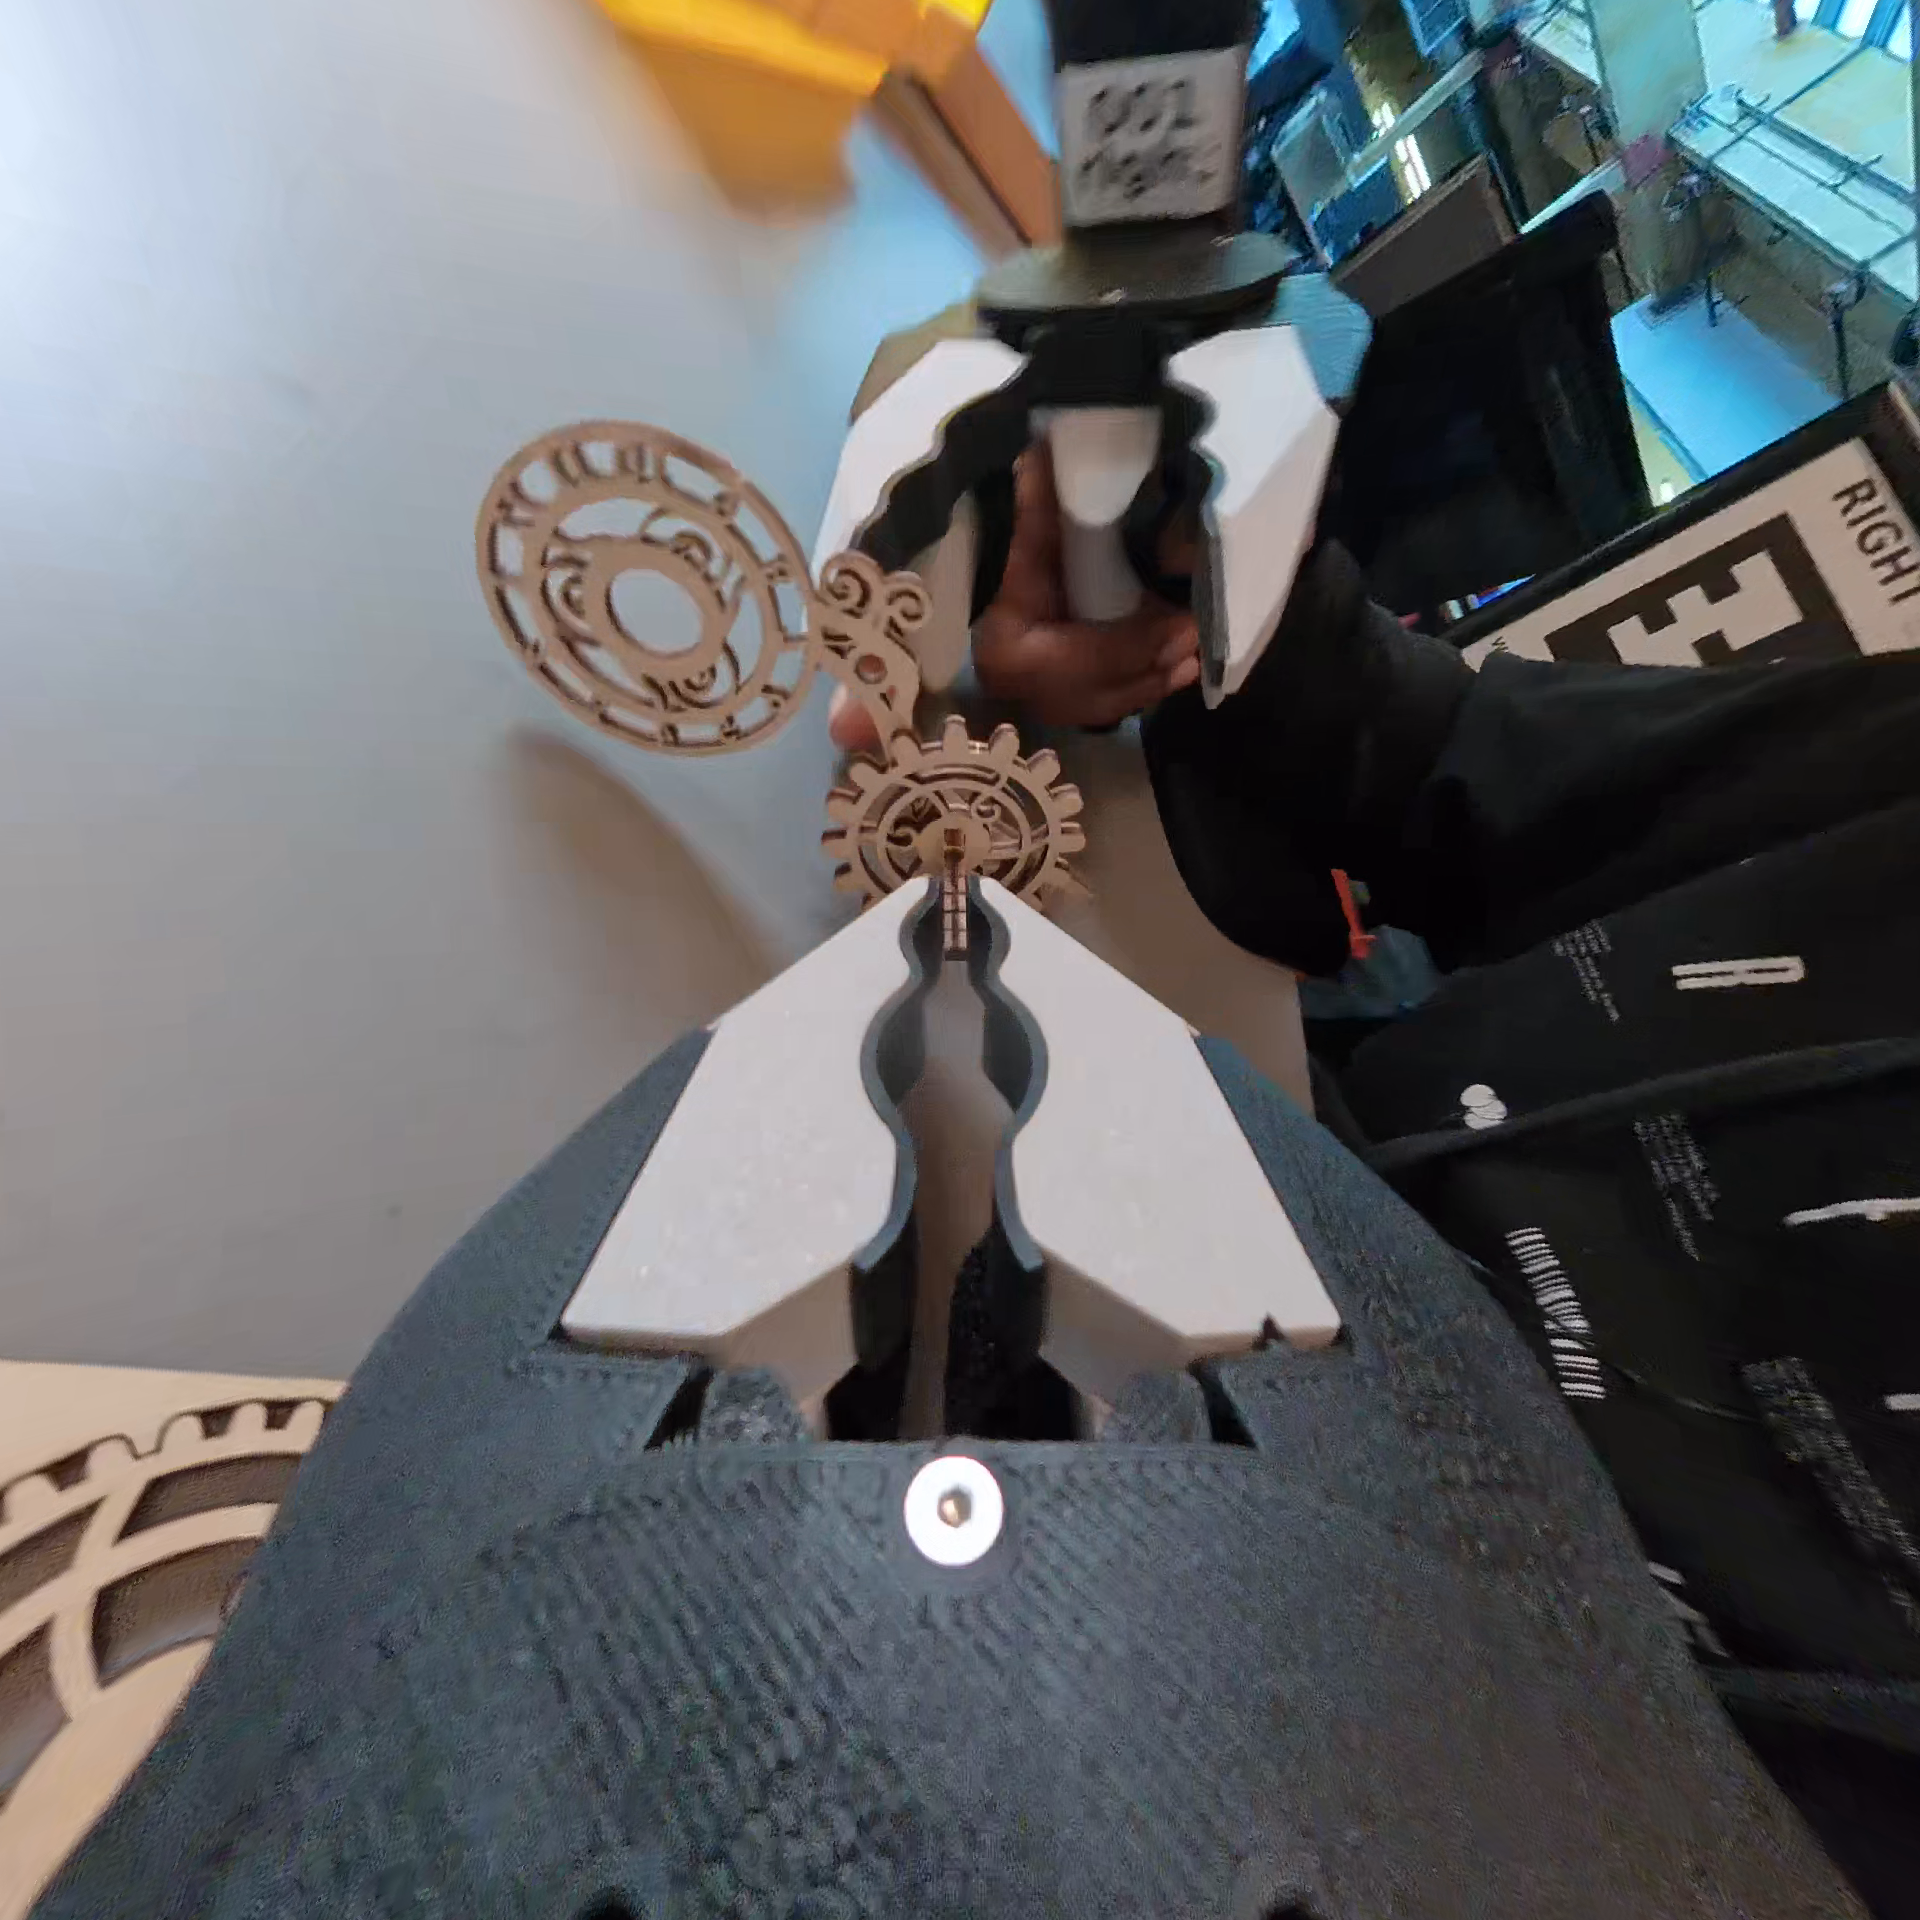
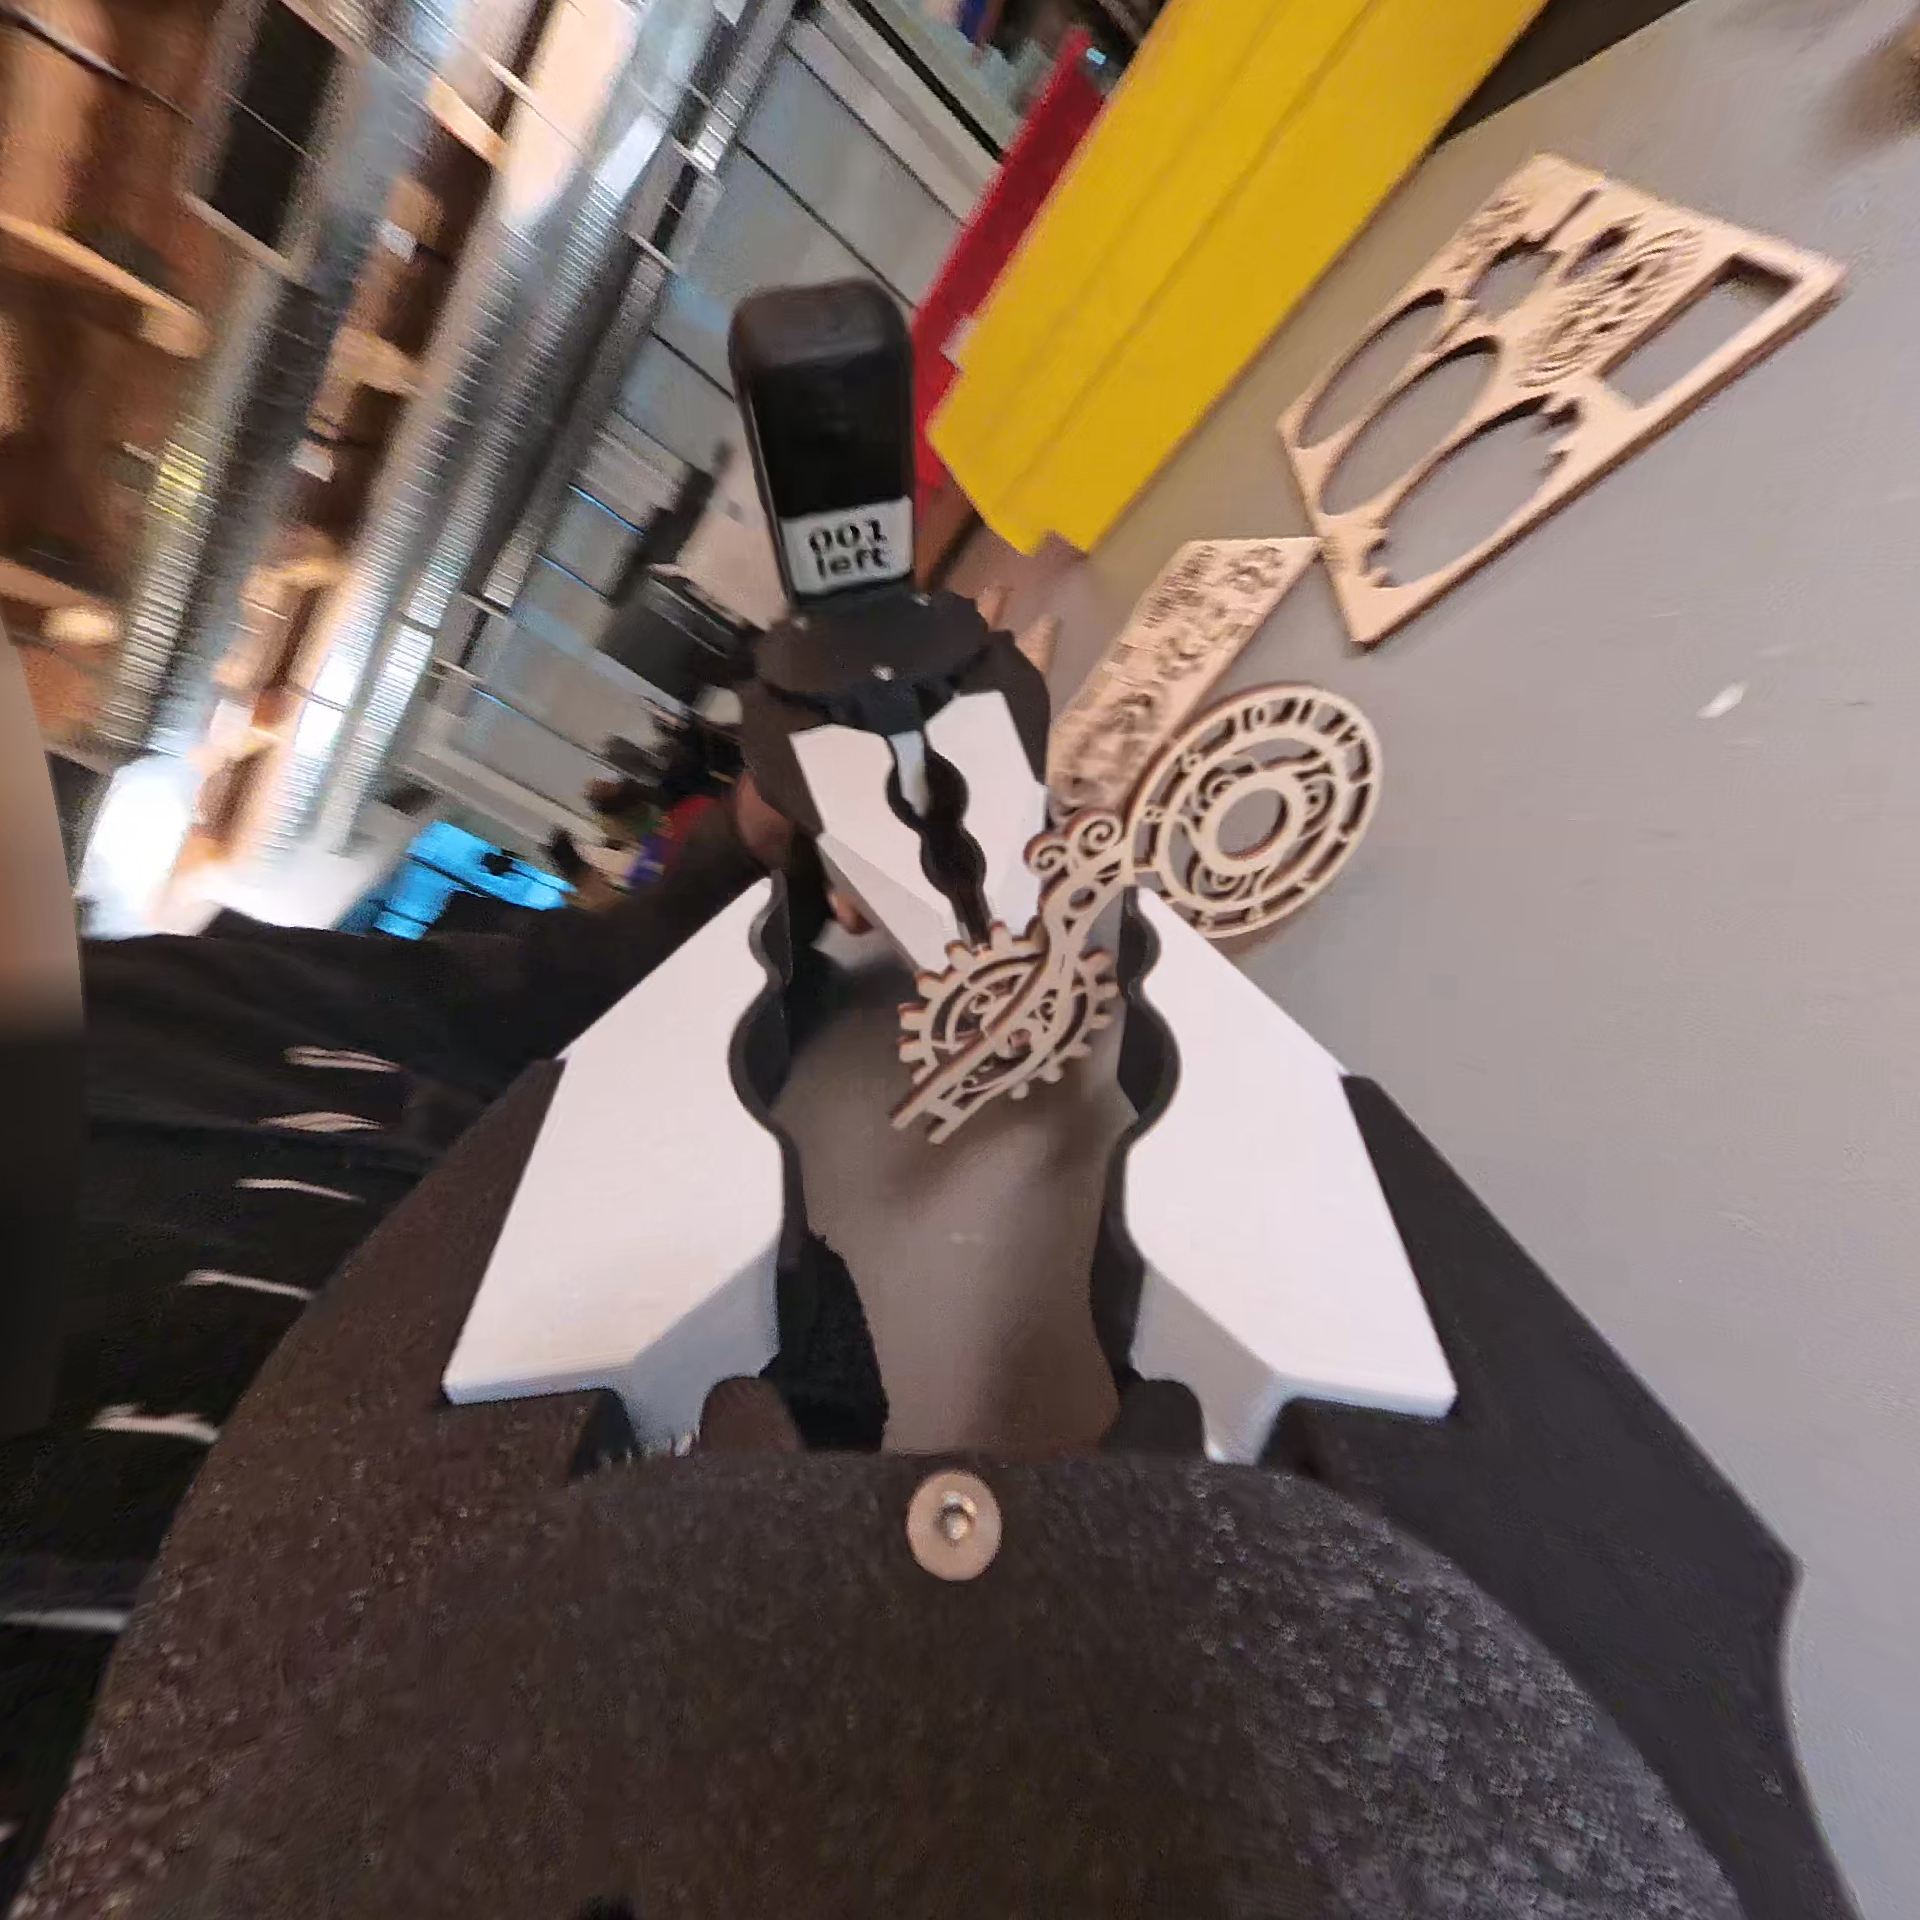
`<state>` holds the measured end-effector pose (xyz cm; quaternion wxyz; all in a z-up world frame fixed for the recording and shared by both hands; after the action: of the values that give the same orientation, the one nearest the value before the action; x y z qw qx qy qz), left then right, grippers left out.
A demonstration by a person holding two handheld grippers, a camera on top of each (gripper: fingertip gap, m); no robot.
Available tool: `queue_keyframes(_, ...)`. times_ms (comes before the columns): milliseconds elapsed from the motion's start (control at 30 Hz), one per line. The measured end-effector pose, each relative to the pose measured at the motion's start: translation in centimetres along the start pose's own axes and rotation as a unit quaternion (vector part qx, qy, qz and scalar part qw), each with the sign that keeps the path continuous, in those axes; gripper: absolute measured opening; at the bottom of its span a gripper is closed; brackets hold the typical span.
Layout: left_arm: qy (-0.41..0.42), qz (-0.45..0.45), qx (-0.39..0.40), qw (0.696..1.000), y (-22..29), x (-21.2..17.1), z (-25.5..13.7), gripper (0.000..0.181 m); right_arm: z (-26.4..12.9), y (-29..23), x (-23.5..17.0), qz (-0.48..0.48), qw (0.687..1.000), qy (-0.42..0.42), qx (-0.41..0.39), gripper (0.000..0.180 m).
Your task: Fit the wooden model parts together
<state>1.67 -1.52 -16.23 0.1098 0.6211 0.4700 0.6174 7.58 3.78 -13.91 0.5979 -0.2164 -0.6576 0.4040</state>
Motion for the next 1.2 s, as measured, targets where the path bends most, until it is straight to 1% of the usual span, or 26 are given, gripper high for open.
queue_keyframes(67,-0.021,-0.03,0.01,0.999,-0.6,-0.4,0.3,0.001,-0.2,0.4,-0.3,-0.048,0.998,-0.024,-0.036,0.061)
queue_keyframes(167,-0.045,-0.038,0.017,0.998,-0.7,-0.7,0.3,0.001,-0.3,0.2,-1.0,-0.097,0.992,-0.055,-0.056,0.059)
queue_keyframes(300,-0.047,-0.041,0.02,0.998,-0.7,-0.9,0.0,0.001,-0.4,-0.1,-2.4,-0.16,0.977,-0.12,-0.078,0.053)
queue_keyframes(433,-0.038,-0.046,0.018,0.998,-0.8,-1.0,-0.2,0.001,0.2,-0.4,-4.0,-0.21,0.959,-0.165,-0.095,0.045)
queue_keyframes(467,-0.037,-0.044,0.019,0.998,-0.8,-1.0,-0.2,0.001,0.4,-0.6,-4.4,-0.221,0.955,-0.174,-0.097,0.045)
queue_keyframes(700,-0.032,-0.024,0.024,0.999,-0.7,-1.2,-0.2,0.002,1.2,-0.9,-5.1,-0.34,0.906,-0.2,-0.156,0.047)
queue_keyframes(900,-0.021,0.019,0.047,0.998,-0.6,-0.9,-0.3,0.016,1.5,-1.5,-5.3,-0.345,0.903,-0.2,-0.161,0.049)
queue_keyframes(1000,-0.027,0.055,0.055,0.997,-0.5,-1.1,-0.1,0.013,1.5,-1.6,-5.4,-0.355,0.9,-0.198,-0.158,0.05)
queue_keyframes(1067,-0.035,0.085,0.056,0.994,-0.4,-1.3,0.1,0.006,1.4,-1.5,-5.5,-0.367,0.895,-0.204,-0.153,0.051)
queue_keyframes(1100,-0.035,0.097,0.058,0.993,-0.4,-1.2,0.1,0.006,1.3,-1.5,-5.5,-0.37,0.894,-0.205,-0.149,0.05)
queue_keyframes(1200,-0.026,0.107,0.063,0.992,-0.2,-1.0,0.3,0.003,0.9,-1.4,-5.4,-0.378,0.889,-0.215,-0.147,0.051)
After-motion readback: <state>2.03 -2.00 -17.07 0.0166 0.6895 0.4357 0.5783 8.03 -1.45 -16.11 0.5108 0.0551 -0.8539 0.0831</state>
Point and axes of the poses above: each gripper's, where its closed fingertips meet, z out along the fingers, x out of its top, y = z × x across the jaws, the point moved 4 cm from there along -z, back along the fingers, and after that the axes turned 11 degrees about y, right-handed, at the moved point
